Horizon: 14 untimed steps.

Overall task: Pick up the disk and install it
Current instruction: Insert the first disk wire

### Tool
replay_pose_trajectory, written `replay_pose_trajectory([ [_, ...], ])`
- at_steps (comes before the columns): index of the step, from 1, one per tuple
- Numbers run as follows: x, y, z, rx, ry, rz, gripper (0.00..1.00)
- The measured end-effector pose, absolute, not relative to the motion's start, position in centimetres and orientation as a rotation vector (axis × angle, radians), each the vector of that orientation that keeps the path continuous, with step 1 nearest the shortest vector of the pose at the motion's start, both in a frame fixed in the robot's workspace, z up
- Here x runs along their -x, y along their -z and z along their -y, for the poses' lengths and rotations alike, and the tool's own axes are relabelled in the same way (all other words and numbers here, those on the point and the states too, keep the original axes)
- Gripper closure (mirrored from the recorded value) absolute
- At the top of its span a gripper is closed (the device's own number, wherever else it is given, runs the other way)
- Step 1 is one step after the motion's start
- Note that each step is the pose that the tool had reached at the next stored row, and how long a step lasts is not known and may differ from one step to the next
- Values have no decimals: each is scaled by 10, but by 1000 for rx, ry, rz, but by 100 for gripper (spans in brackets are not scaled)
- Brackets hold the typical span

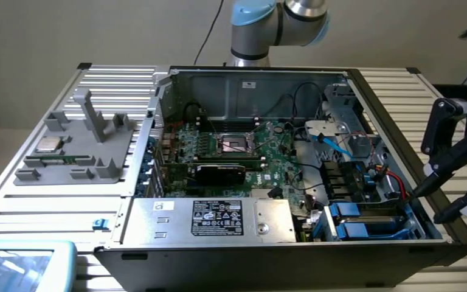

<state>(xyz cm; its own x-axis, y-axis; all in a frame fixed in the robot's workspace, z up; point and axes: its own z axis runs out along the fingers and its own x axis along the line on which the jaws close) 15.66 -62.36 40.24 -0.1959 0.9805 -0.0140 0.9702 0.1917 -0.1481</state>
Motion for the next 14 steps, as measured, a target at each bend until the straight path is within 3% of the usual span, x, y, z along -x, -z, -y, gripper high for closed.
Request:
replay_pose_trajectory([
  [6,-157,-400,624,1807,-187,2466,62],
  [14,-157,-397,624,1675,-113,2525,62],
])
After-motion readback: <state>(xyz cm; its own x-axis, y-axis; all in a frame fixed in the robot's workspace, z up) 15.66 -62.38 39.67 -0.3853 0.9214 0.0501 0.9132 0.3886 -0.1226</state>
